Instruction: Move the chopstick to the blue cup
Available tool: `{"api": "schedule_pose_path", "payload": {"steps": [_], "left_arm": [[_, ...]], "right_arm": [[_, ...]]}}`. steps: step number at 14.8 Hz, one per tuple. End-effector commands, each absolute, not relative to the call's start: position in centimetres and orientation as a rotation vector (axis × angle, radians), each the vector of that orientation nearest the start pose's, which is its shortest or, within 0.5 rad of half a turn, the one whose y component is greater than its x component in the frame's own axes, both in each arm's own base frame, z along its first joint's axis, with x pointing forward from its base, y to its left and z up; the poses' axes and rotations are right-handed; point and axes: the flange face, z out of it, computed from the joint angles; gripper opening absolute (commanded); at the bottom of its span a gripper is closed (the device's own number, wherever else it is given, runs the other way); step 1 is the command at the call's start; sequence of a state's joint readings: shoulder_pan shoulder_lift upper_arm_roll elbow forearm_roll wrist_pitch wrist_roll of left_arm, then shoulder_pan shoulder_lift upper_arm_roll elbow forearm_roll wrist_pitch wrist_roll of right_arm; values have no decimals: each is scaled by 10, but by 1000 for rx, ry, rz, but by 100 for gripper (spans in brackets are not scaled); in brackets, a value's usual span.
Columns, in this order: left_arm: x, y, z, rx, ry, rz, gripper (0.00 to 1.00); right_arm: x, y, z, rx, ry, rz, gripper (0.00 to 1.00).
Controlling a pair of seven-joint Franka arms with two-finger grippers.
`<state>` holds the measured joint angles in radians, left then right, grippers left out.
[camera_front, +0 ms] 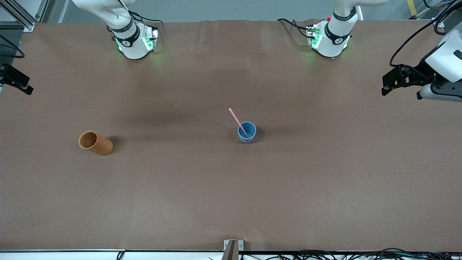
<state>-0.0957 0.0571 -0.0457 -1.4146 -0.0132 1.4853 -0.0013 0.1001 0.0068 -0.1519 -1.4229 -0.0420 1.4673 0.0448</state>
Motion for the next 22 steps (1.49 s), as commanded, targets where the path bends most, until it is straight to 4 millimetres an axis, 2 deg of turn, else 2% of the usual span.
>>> {"api": "schedule_pose_path", "payload": {"steps": [1, 3, 8, 22], "left_arm": [[559, -79, 663, -3155, 223, -37, 100], [559, -79, 663, -3153, 223, -37, 100], [559, -79, 663, -3153, 223, -37, 100], [559, -80, 663, -3155, 228, -37, 100]], "right_arm": [[543, -35, 684, -3156, 117, -46, 100], [538, -29, 680, -3156, 69, 15, 100], [539, -30, 673, -3156, 66, 23, 100], [530, -38, 670, -3131, 3, 57, 100]]}}
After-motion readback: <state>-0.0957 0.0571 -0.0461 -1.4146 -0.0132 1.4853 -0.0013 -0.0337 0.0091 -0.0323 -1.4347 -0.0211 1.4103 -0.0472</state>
